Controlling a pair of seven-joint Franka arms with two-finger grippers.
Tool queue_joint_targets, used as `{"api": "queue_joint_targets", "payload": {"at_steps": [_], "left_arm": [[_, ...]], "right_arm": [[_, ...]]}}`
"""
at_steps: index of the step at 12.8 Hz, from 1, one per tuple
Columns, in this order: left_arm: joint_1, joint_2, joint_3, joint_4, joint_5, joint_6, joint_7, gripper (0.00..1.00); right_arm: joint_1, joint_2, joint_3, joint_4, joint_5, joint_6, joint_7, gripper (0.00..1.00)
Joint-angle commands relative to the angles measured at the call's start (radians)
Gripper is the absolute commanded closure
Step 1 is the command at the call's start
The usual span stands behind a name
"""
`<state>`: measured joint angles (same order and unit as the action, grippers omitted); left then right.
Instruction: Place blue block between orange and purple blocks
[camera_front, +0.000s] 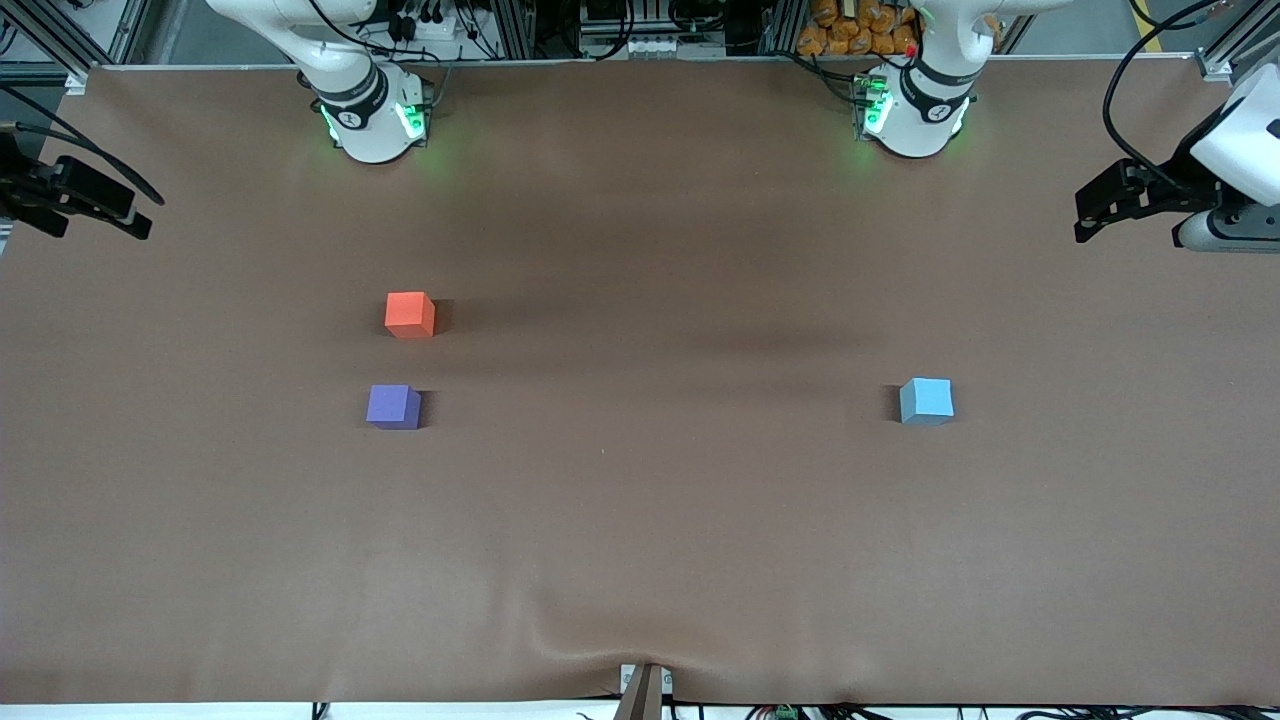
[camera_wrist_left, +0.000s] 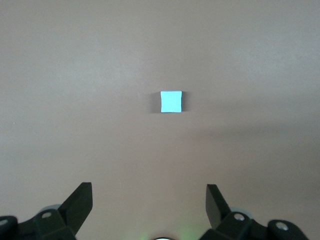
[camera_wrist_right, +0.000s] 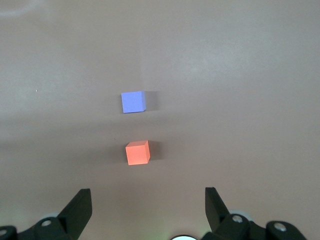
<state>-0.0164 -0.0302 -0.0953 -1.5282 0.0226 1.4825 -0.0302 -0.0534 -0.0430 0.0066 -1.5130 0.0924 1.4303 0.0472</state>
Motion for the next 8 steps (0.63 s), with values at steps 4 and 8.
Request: {"api": "queue_joint_targets", "payload": {"at_steps": [4,8], "left_arm": [[0.003,0.01,-0.012,0.034,-0.006,-0.025,-0.016,0.0],[0.013,0.096,-0.008,-0.006,-0.004,-0.022,-0.022,0.0]], "right_arm": [[-0.016,-0.023,0.044,-0.021,-0.085,0.007,-0.007,0.0],[-0.013,-0.021,0.044,-0.019,-0.077,0.007,-0.007,0.0]]}}
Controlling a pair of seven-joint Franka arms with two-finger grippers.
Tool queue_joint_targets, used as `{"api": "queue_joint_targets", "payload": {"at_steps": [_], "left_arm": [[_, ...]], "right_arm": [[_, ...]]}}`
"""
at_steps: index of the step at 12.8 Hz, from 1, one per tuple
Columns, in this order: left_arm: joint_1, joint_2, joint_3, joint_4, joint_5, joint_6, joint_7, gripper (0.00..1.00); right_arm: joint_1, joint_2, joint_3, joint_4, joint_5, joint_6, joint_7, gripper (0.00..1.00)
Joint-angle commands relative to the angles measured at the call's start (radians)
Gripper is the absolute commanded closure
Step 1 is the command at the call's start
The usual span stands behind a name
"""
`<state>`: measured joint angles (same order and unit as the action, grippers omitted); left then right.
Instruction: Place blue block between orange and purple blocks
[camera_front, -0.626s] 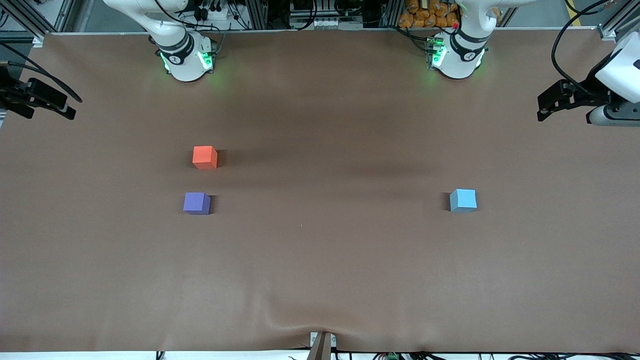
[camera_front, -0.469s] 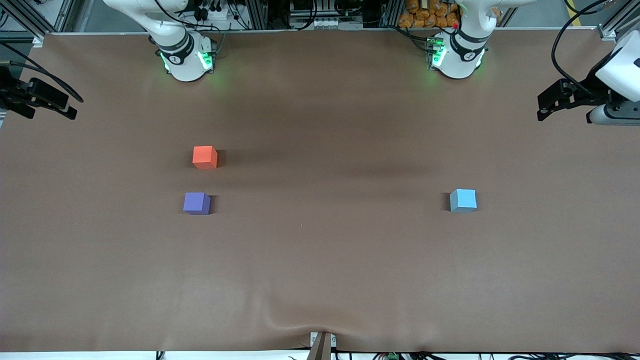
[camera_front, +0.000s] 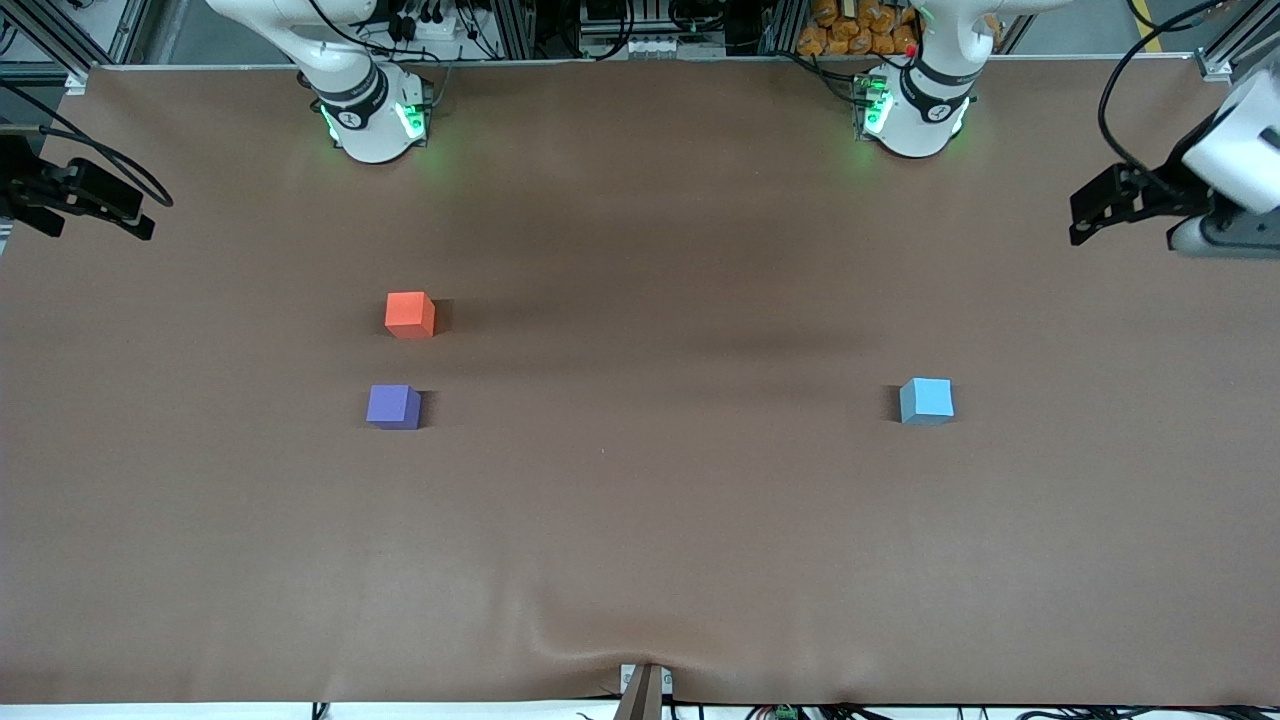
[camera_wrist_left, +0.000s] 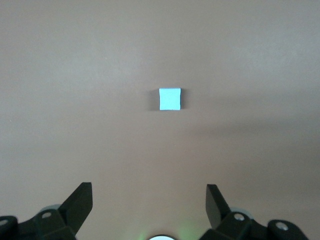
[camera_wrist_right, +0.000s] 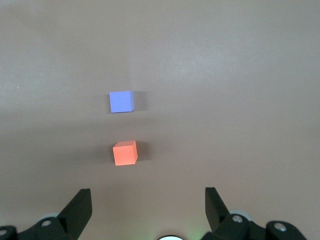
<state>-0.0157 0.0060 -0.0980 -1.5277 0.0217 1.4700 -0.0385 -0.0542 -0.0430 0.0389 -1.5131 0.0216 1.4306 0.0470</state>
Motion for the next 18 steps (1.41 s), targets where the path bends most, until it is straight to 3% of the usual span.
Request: {"api": "queue_joint_targets", "payload": {"at_steps": [1,4,6,11,18], "left_arm": [[0.019,0.078,-0.005,-0.021,-0.006,0.006,-0.014,0.0],[0.04,0.092,-0.009,-0.205,-0.017,0.226,-0.012,0.0],[0.036,0.153,-0.009,-0.302,-0.017,0.408,-0.014,0.0],[0.036,0.334,-0.009,-0.338,-0.016,0.601,-0.049,0.0],[0.003,0.483,-0.011,-0.356,-0.016,0.707,-0.098,0.0]], "right_arm": [[-0.012,-0.021,0.01,-0.019,-0.005,0.005,-0.007,0.0],[-0.016,-0.021,0.007,-0.019,-0.005,0.001,-0.007,0.0],[-0.015,-0.021,0.007,-0.019,-0.003,0.004,-0.007,0.0],[-0.013,-0.02,0.007,-0.019,0.0,0.004,-0.007,0.0],[-0.018,-0.02,0.006,-0.019,0.0,0.001,-0.007,0.0]]}}
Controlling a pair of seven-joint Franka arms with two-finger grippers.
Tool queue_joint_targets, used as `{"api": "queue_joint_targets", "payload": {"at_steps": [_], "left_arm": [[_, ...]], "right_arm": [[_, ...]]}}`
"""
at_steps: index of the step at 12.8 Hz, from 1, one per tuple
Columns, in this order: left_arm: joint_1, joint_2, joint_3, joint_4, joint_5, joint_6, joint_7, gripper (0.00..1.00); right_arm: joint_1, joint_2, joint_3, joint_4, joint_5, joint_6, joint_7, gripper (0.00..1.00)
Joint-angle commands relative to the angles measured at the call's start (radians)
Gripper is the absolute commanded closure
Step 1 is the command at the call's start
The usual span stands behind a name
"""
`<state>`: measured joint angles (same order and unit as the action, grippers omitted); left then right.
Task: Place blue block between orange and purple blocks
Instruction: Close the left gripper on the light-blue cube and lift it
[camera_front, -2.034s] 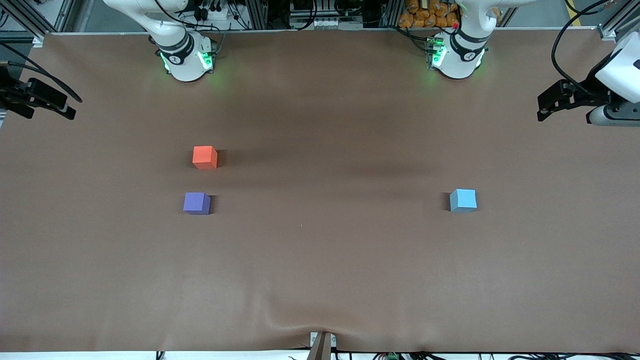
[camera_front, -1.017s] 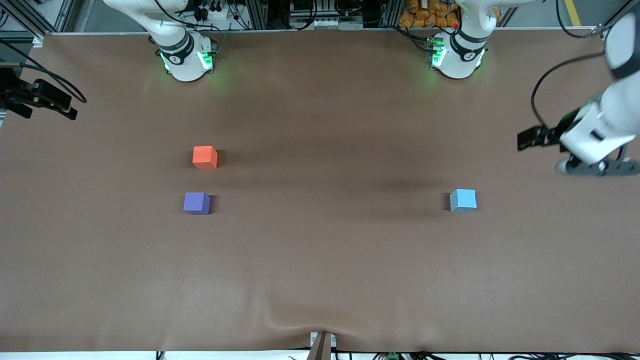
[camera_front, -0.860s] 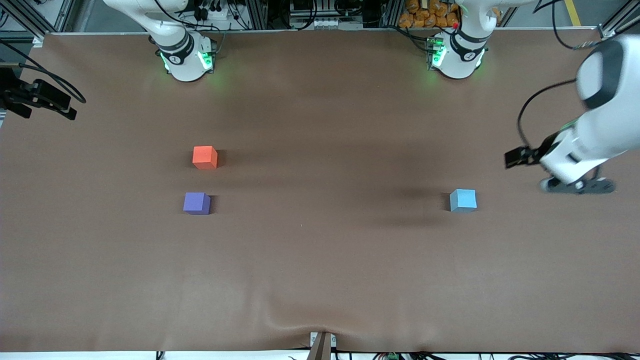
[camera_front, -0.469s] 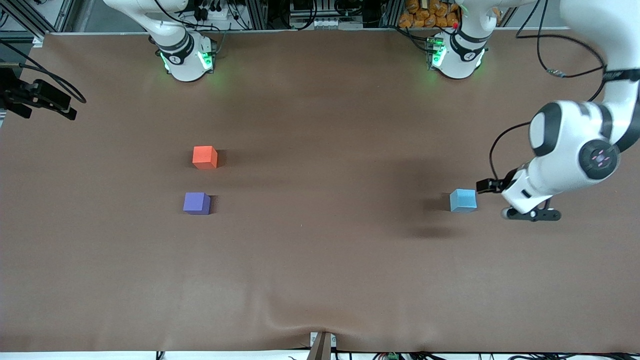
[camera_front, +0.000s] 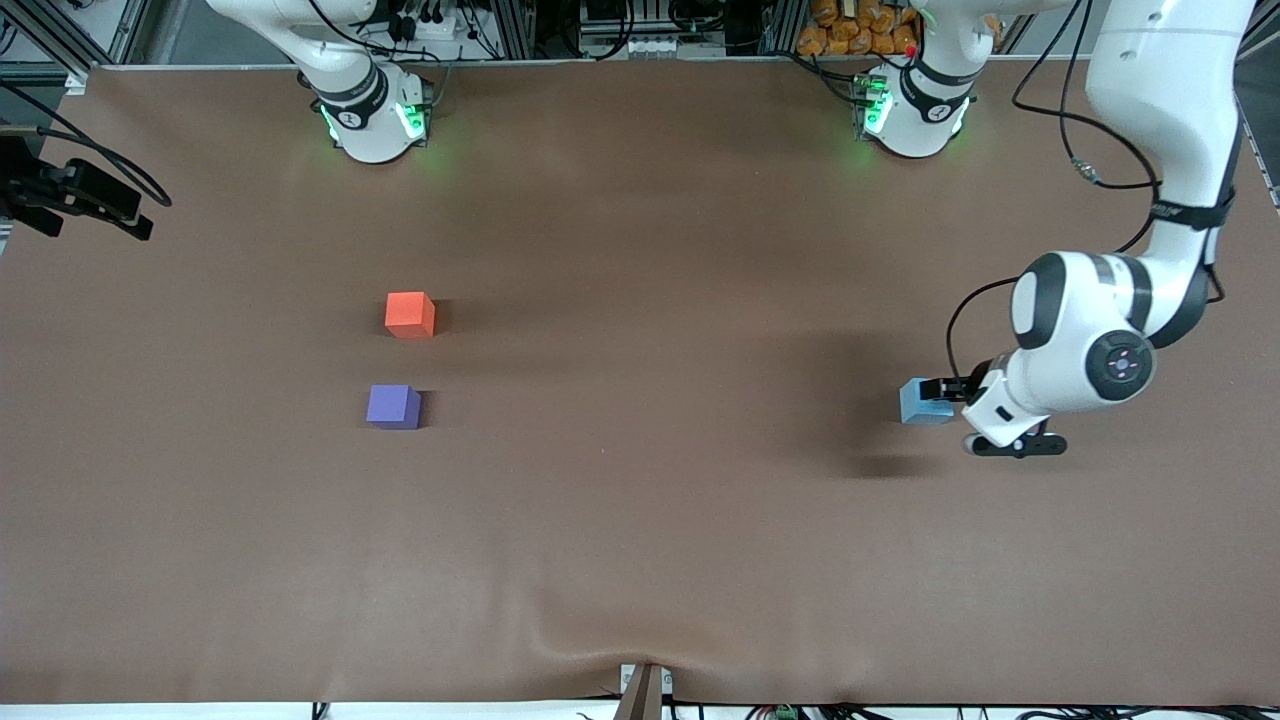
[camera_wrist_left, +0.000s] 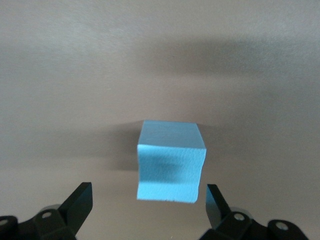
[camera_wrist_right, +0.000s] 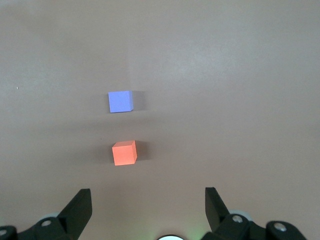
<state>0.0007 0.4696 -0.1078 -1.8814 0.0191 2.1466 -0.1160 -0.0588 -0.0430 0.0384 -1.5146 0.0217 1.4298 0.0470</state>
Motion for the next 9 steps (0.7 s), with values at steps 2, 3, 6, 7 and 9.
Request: {"api": "queue_joint_targets", "payload": {"at_steps": [2,3,6,7,9], "left_arm": [[-0.014,0.052,-0.003,-0.002,-0.013,0.061,-0.022,0.0],[-0.019,0.066,-0.003,-0.002,-0.013,0.076,-0.022,0.0],[-0.024,0.09,-0.006,-0.001,-0.013,0.084,-0.021,0.0],[-0.025,0.09,-0.004,-0.001,-0.013,0.084,-0.021,0.14],[-0.022,0.081,-0.006,-0.002,-0.011,0.079,-0.018,0.84]], "right_arm": [[-0.012,-0.02,0.006,-0.018,0.0,0.001,-0.007,0.0],[-0.012,-0.02,0.006,-0.018,0.0,0.003,-0.007,0.0],[-0.013,-0.02,0.006,-0.018,0.0,0.003,-0.007,0.0],[-0.013,-0.02,0.006,-0.018,0.0,0.001,-0.007,0.0],[-0.013,-0.02,0.006,-0.018,0.0,0.003,-0.007,0.0]]}}
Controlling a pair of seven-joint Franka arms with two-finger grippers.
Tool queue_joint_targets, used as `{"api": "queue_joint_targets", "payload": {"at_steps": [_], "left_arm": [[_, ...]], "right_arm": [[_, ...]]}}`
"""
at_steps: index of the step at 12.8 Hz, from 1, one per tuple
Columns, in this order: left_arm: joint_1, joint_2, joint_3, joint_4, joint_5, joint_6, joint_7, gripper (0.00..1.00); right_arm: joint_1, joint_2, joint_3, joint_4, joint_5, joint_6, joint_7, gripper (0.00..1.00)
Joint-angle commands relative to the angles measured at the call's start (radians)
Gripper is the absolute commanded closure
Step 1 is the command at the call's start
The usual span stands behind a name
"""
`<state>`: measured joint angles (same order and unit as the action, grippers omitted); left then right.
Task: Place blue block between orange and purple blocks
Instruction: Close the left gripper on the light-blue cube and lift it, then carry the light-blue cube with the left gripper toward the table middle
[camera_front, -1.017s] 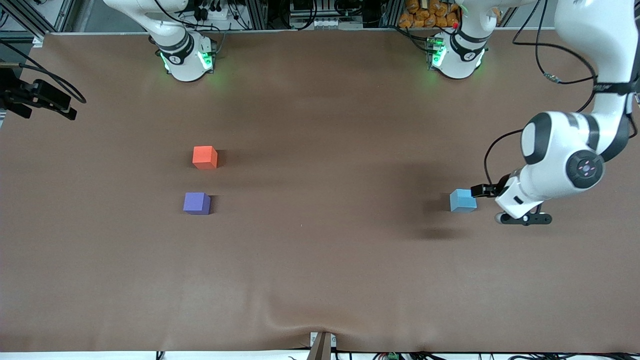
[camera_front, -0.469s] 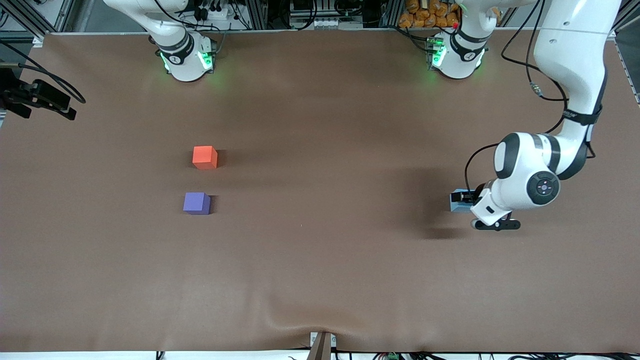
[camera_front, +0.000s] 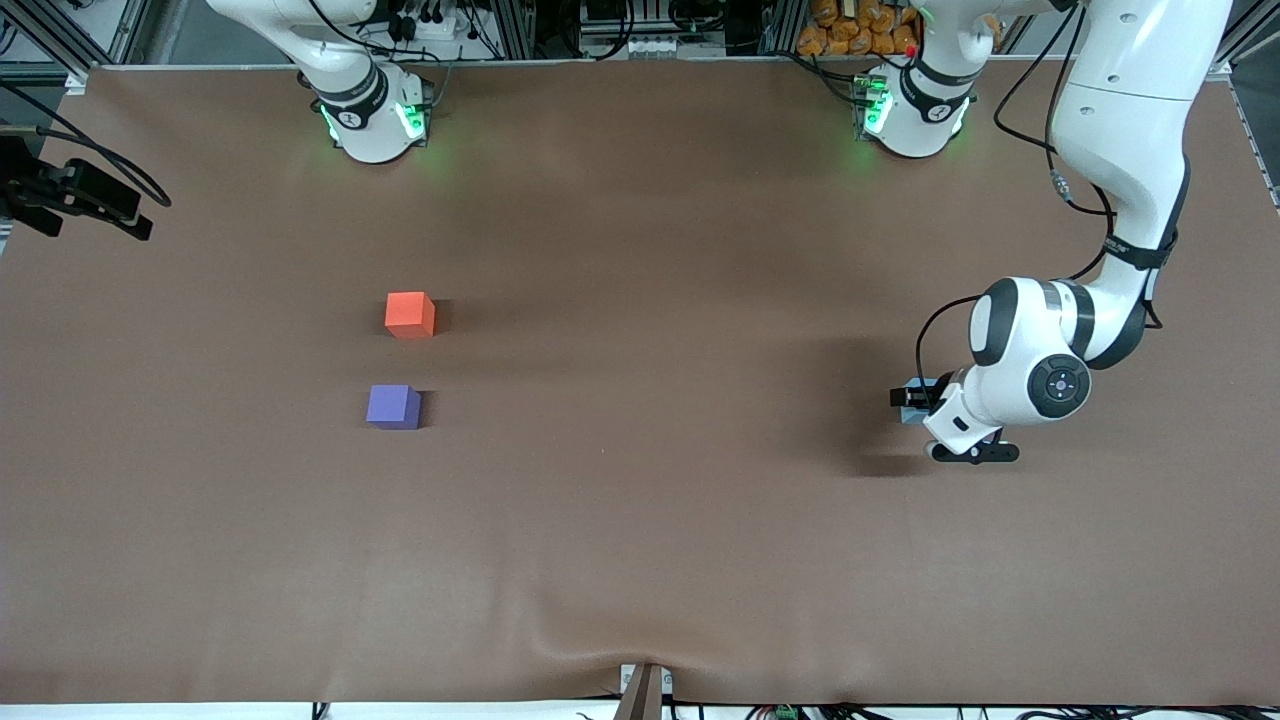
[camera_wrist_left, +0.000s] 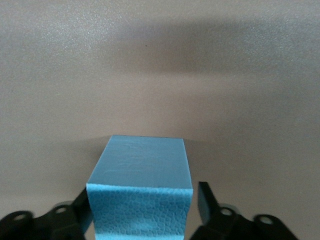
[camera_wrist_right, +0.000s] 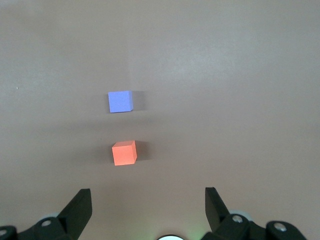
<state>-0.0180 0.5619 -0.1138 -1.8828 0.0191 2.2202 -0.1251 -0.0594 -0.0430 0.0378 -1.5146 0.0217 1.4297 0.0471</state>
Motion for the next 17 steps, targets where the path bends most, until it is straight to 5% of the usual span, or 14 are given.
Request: {"api": "queue_joint_targets", "payload": {"at_steps": [1,4,7,12,15,16,17], "left_arm": [[-0.016,-0.022,0.0,0.001,-0.008,0.003,-0.01,0.88],[-0.084,-0.098,-0.001,0.016,-0.01,-0.002,-0.03,0.91],[-0.218,-0.12,-0.044,0.071,-0.011,-0.034,-0.28,0.91],[-0.546,0.082,-0.064,0.354,-0.014,-0.071,-0.719,0.89],[-0.683,0.159,-0.064,0.395,-0.013,-0.068,-0.812,0.85],[-0.712,0.176,-0.064,0.395,-0.011,-0.068,-0.815,0.73],[-0.741,0.185,-0.064,0.393,-0.01,-0.068,-0.815,0.44]], "right_arm": [[-0.011,-0.02,0.007,-0.018,0.0,0.003,-0.006,0.0],[-0.011,-0.02,0.007,-0.018,0.0,0.003,-0.006,0.0],[-0.013,-0.02,0.007,-0.018,0.0,0.003,-0.007,0.0],[-0.011,-0.02,0.007,-0.018,0.0,0.003,-0.007,0.0],[-0.011,-0.02,0.007,-0.018,0.0,0.003,-0.007,0.0],[-0.013,-0.02,0.007,-0.018,0.0,0.003,-0.007,0.0],[-0.01,-0.02,0.007,-0.018,0.0,0.003,-0.006,0.0]]}}
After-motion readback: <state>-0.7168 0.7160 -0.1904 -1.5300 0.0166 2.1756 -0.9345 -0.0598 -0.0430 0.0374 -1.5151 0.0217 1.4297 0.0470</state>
